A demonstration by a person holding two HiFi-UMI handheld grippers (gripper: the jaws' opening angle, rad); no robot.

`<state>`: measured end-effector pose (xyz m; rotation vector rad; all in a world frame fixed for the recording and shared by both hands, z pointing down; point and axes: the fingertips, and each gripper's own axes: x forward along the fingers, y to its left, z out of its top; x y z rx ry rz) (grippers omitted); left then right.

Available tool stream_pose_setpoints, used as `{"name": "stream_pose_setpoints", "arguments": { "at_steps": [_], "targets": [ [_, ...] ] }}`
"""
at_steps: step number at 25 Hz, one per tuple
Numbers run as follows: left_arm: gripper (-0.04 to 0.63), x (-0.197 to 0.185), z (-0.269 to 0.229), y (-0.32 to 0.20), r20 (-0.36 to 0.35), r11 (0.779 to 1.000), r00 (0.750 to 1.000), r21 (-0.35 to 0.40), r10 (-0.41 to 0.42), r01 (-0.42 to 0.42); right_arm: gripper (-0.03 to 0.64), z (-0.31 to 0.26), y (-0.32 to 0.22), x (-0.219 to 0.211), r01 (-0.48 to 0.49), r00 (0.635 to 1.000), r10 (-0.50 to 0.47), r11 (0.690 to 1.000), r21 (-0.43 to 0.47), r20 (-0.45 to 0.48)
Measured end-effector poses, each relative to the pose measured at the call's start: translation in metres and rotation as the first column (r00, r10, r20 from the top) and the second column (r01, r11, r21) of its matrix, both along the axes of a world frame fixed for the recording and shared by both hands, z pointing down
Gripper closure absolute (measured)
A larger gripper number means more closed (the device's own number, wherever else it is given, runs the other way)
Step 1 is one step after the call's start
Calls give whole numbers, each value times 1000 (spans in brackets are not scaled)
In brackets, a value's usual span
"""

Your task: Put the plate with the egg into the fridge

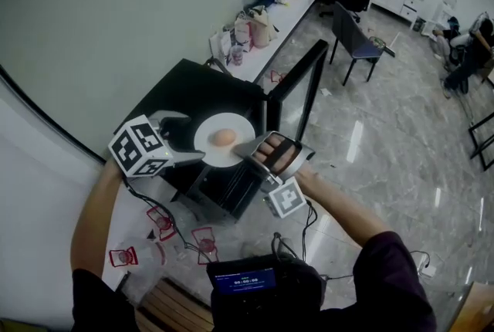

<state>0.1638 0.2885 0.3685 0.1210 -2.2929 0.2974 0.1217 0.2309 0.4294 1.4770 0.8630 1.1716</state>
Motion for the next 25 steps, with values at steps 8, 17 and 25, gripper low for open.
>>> {"name": "stream_pose_setpoints", "arguments": {
  "at_steps": [8,17,25],
  "targets": [
    [432,-31,-31,-66,320,955,927,-153,-194,253,591,-6,-40,-40,-22,999,20,999,-40,-39],
    [581,-56,6,-137,412,883,824,-88,-390,462,589,19,-104,-73,57,997,-59,998,-32,-45],
    [586,-50,28,-168,417,843,781,-62,-465,535,589,23,-127,-70,96,993,-97,995,-29,-70]
  ]
}}
